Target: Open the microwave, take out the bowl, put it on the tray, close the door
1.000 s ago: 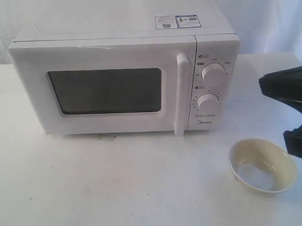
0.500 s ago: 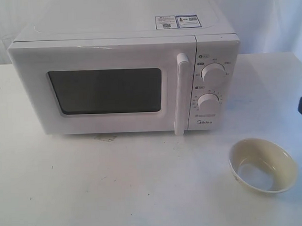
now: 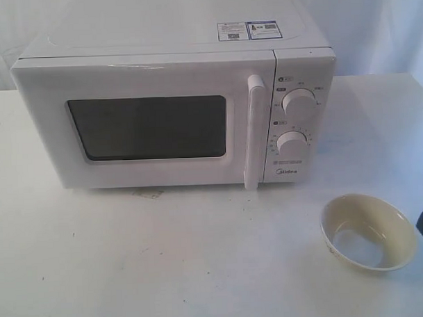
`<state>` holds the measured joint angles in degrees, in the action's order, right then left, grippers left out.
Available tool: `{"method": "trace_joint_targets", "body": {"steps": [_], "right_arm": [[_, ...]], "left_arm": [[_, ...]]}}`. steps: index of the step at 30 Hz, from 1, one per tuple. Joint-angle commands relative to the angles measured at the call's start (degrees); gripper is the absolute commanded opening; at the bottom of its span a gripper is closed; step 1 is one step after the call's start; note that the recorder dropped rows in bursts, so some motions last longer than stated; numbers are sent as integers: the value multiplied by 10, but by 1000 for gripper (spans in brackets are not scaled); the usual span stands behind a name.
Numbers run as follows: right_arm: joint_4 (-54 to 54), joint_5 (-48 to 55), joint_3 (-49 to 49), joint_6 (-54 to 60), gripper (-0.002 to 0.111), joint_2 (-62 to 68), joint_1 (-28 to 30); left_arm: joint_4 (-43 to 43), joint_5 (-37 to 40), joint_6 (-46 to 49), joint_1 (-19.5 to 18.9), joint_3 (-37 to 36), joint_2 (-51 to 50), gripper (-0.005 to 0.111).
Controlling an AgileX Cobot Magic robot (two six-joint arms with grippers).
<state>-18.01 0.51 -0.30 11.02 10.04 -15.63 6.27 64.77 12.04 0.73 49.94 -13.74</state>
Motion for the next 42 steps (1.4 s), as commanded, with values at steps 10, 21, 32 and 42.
{"method": "trace_joint_targets", "body": {"steps": [10, 21, 32, 42], "right_arm": [[22, 40, 3, -44, 0, -38, -3], [82, 63, 3, -91, 0, -38, -3], [98, 177, 3, -47, 0, -78, 32], [99, 179, 3, -48, 0, -100, 128]], "left_arm": [[2, 20, -7, 0, -1, 4, 0], [2, 20, -7, 0, -1, 4, 0], [2, 20, -7, 0, -1, 4, 0], [1, 24, -7, 0, -1, 4, 0]]}}
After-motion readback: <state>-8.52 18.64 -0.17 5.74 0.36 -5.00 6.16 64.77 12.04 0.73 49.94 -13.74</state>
